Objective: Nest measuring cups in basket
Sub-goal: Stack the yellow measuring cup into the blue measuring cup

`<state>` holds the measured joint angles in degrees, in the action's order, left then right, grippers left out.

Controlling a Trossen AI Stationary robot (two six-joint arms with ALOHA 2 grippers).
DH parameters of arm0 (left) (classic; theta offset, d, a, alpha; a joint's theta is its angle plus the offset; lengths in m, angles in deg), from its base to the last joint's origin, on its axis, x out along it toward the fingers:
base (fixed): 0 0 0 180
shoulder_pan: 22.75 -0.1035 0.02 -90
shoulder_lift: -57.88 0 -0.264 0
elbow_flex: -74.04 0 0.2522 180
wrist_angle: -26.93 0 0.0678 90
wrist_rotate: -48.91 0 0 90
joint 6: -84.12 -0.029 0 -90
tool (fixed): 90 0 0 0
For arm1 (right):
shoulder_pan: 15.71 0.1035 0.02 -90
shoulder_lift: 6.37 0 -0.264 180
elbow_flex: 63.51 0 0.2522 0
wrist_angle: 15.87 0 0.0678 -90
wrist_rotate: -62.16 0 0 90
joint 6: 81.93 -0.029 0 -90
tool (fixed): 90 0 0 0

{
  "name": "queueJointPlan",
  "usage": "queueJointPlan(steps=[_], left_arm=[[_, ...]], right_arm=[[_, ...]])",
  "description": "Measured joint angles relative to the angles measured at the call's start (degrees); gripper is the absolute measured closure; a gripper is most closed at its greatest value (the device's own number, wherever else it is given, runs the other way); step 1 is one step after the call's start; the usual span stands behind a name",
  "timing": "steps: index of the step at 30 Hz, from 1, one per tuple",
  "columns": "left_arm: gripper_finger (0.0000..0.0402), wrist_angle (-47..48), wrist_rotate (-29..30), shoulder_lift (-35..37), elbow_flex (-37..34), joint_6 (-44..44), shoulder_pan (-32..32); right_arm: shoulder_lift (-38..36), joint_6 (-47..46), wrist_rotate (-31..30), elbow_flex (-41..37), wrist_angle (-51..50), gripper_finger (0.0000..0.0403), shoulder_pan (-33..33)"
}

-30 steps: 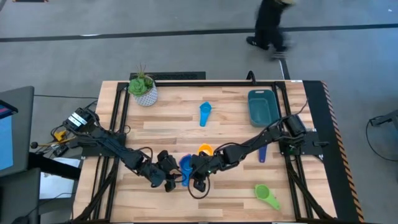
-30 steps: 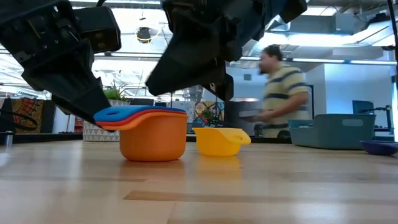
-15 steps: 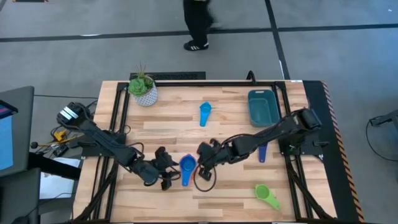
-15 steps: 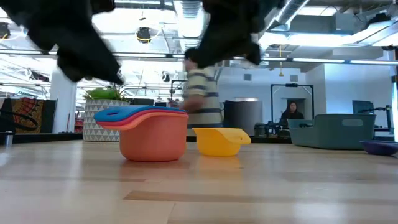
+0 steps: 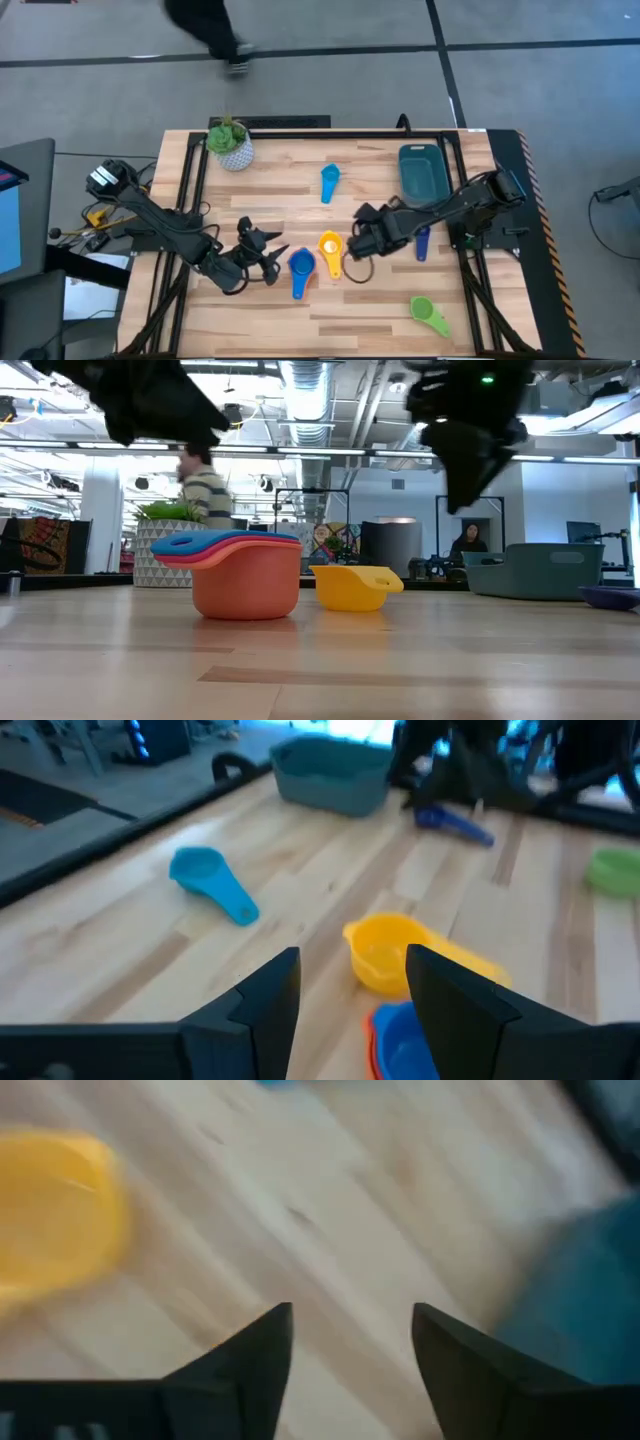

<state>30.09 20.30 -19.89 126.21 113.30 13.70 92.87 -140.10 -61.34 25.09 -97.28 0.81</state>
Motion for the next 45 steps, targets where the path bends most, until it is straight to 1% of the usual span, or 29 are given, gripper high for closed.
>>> queueJointPlan(steps=[3, 5, 7, 9, 12, 13, 15, 17, 19, 22, 24, 26, 29, 32, 36, 45], left_arm=[[0.0228, 0.39, -0.69, -3.0, -0.1, 0.82, -0.8], [0.0228, -0.73, -1.54, -4.93, -0.13, 3.25, -1.52], [0.0228, -3.1, -4.22, -5.9, -0.15, 4.88, -2.44], [0.0228, -5.08, -8.36, -5.83, -0.15, 4.22, -3.87], [0.0228, -6.31, -15.47, -5.23, -0.17, -0.62, -7.6], [0.0228, -7.31, -18.47, -5.05, -0.13, -3.05, -9.53], [0.0228, -7.61, -26.71, -5.0, 0.43, -6.67, -14.29], [0.0228, -7.1, -34.23, -5.35, 1.39, -8.42, -19.32], [0.0228, -7.69, -39.53, -6.48, 3.14, -9.41, -23.98], [0.0228, -7.28, -42.06, -8.97, 5.85, -9.89, -28.73], [0.0228, -6.47, -44.37, -11.08, 8.09, -10.87, -30.81], [0.0228, -6.18, -47.04, -14.33, 11.1, -11.1, -32.18], [0.0228, -2.66, -51.43, -19.15, 15.43, -10.77, -33.07], [0.0228, 2.14, -52.26, -22.58, 19.48, -9.83, -33.22], [0.0228, 8.31, -52.13, -24.71, 23.18, -9.05, -33.25], [0.0228, 12.5, -52.04, -26.65, 23.37, -7.35, -33.25]], right_arm=[[-2.57, -2.79, 0.19, -3.79, 0.36, 0.0151, 1.86], [-4.92, -5.42, 0.86, -8.32, 2.27, 0.015, 3.24], [-8.1, -8.98, 2.08, -13.27, 5.55, 0.0151, 4.22], [-12.24, -12.77, 3.12, -18.92, 10.75, 0.0158, 5.37], [-18.16, -16.86, 3.49, -26.49, 21.56, 0.0171, 7.41], [-19.91, -17.82, 3.51, -28.5, 25.34, 0.0176, 8.0], [-22.42, -19.27, 3.46, -31.49, 32.5, 0.0184, 8.87], [-23.22, -20.19, 3.48, -32.7, 36.41, 0.0191, 9.4], [-23.18, -21.32, 3.18, -32.78, 38.52, 0.0196, 9.92], [-23.08, -21.36, 2.35, -32.69, 40.46, 0.0202, 11.0], [-23.08, -21.38, 2.15, -32.67, 40.99, 0.0205, 11.36], [-23.35, -21.36, 1.88, -32.67, 40.89, 0.0208, 11.68], [-23.7, -21.31, 1.82, -32.56, 40.8, 0.0213, 11.59], [-23.56, -21.12, 1.95, -32.58, 39.98, 0.0217, 12.06], [-23.5, -21.09, 1.89, -32.58, 39.5, 0.0222, 12.44], [-23.5, -20.88, 1.24, -32.58, 38.07, 0.0219, 12.7]])
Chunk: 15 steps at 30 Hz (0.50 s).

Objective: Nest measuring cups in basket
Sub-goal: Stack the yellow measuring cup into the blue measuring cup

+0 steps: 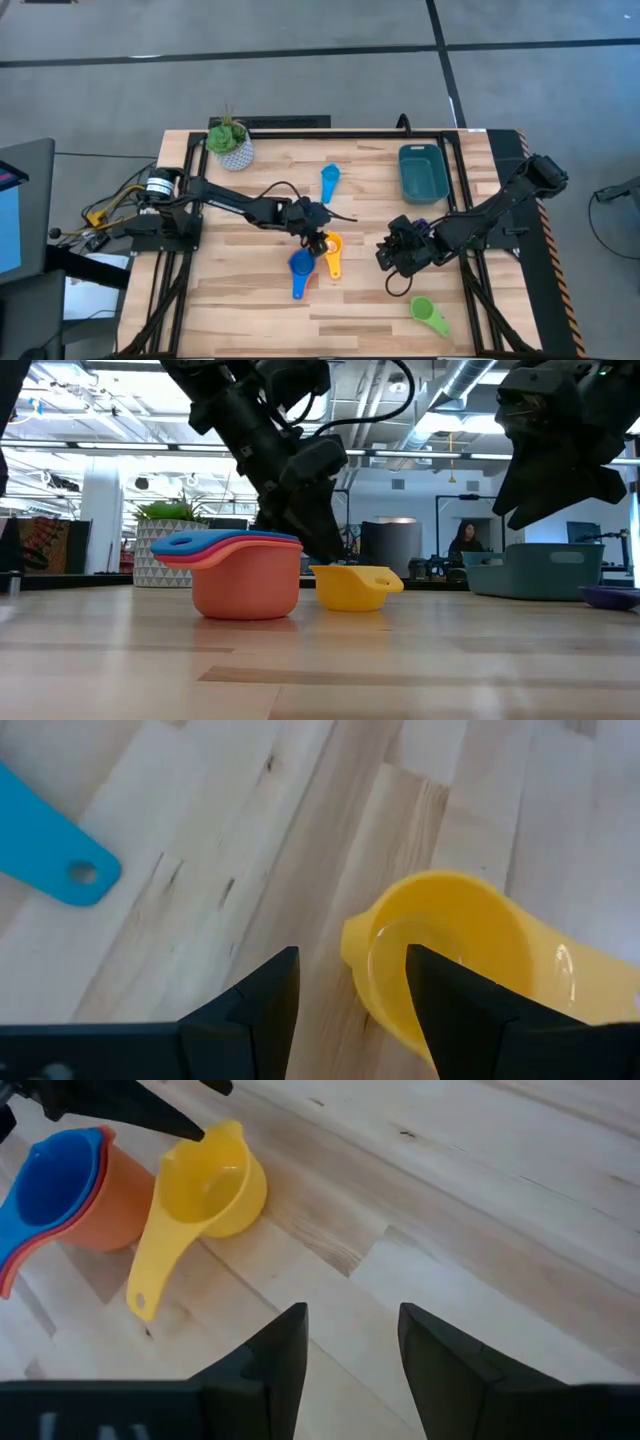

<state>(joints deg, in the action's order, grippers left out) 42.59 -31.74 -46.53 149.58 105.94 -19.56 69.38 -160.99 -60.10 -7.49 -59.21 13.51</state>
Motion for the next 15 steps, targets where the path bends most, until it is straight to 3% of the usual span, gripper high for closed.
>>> queueJointPlan(steps=[11, 15], left_arm=[[0.0229, 0.65, -0.55, -3.33, -0.06, 1.43, 0.56], [0.0257, 0.14, -0.56, -3.48, -0.04, 1.38, 0.53]], right_arm=[[0.0, 0.96, 0.28, -0.02, 0.06, 0.0228, 0.17], [0.0, 1.32, 0.76, -0.02, 0.05, 0.0234, 0.03]])
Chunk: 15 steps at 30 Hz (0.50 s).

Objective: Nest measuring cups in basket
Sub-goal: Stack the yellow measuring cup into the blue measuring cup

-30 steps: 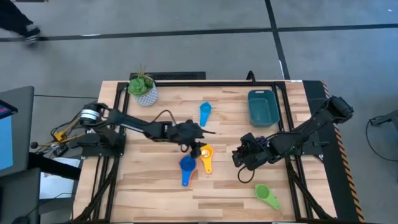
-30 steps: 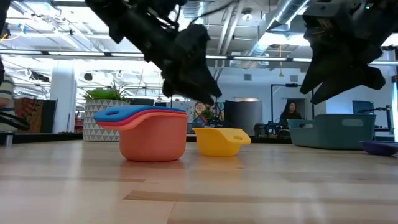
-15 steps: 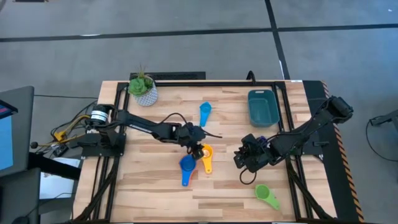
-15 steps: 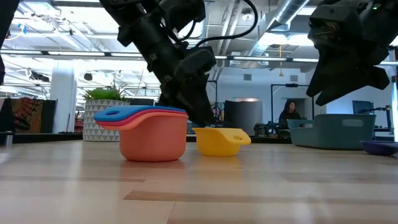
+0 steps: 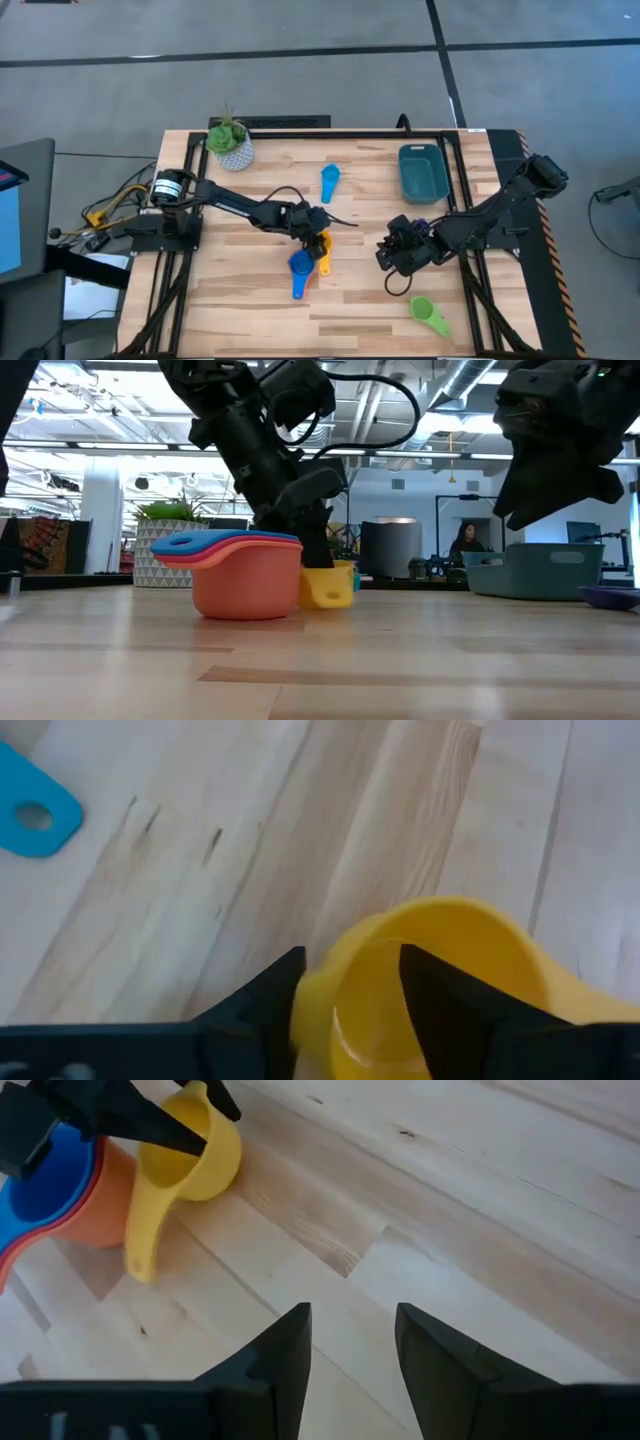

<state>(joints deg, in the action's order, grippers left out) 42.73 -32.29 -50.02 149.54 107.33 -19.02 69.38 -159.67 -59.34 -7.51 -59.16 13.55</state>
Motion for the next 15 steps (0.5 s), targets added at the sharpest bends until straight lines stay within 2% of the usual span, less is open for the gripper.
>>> queueJointPlan(steps=[8, 11, 15], left_arm=[[0.0379, 0.03, 0.8, 0.42, 2.03, -3.81, -1.17], [0.0381, -0.16, 1.75, 0.44, 3.42, -5.79, -2.04], [0.0355, 1.05, 0.56, 1.74, 6.11, -7.34, -2.84]], right_arm=[[0.0, -0.24, -0.02, 0.0, 0.49, 0.0247, 0.52], [0.0, -0.75, -0.1, 0.0, 0.49, 0.0253, 1.13], [0.0, -0.74, -0.13, 0.0, 0.8, 0.0262, 1.09]])
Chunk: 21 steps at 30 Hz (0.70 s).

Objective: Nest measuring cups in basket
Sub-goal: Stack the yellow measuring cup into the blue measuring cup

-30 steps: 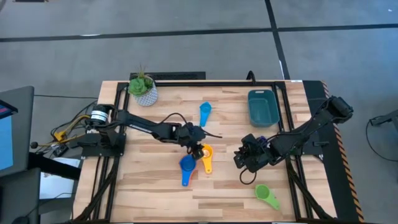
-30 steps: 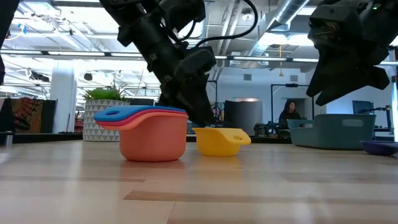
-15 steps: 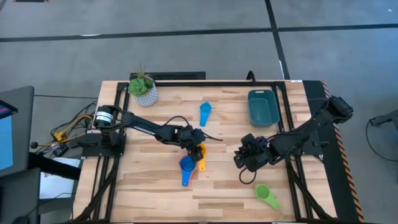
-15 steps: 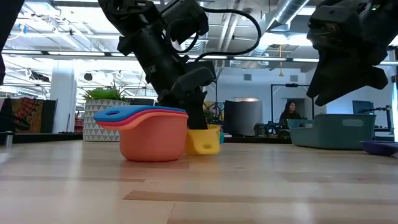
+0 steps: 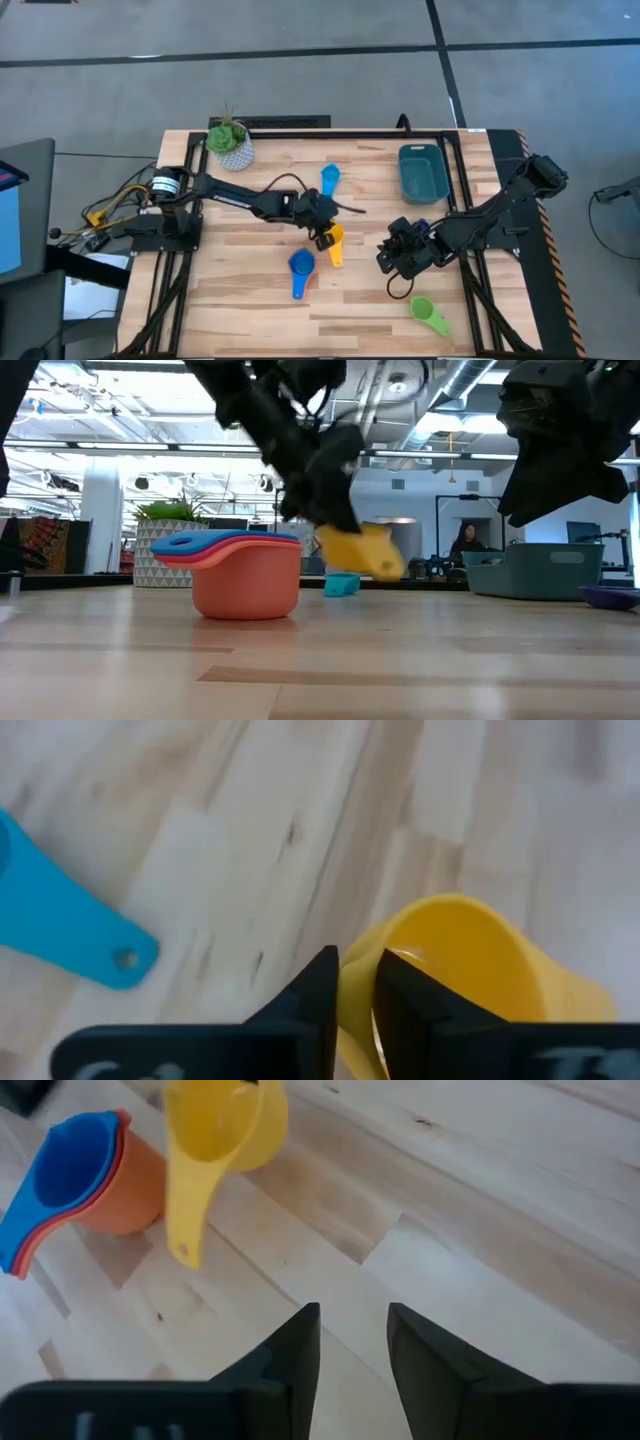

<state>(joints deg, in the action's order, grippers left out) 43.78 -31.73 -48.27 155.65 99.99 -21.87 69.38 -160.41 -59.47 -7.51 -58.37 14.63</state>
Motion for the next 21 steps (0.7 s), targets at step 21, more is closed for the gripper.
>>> queueJointPlan(steps=[21], left_arm=[[0.0361, 14.19, -2.7, 16.51, -8.31, -0.15, 12.56]], right_arm=[[0.0, 0.96, -4.12, -0.02, -0.07, 0.0281, -1.11]])
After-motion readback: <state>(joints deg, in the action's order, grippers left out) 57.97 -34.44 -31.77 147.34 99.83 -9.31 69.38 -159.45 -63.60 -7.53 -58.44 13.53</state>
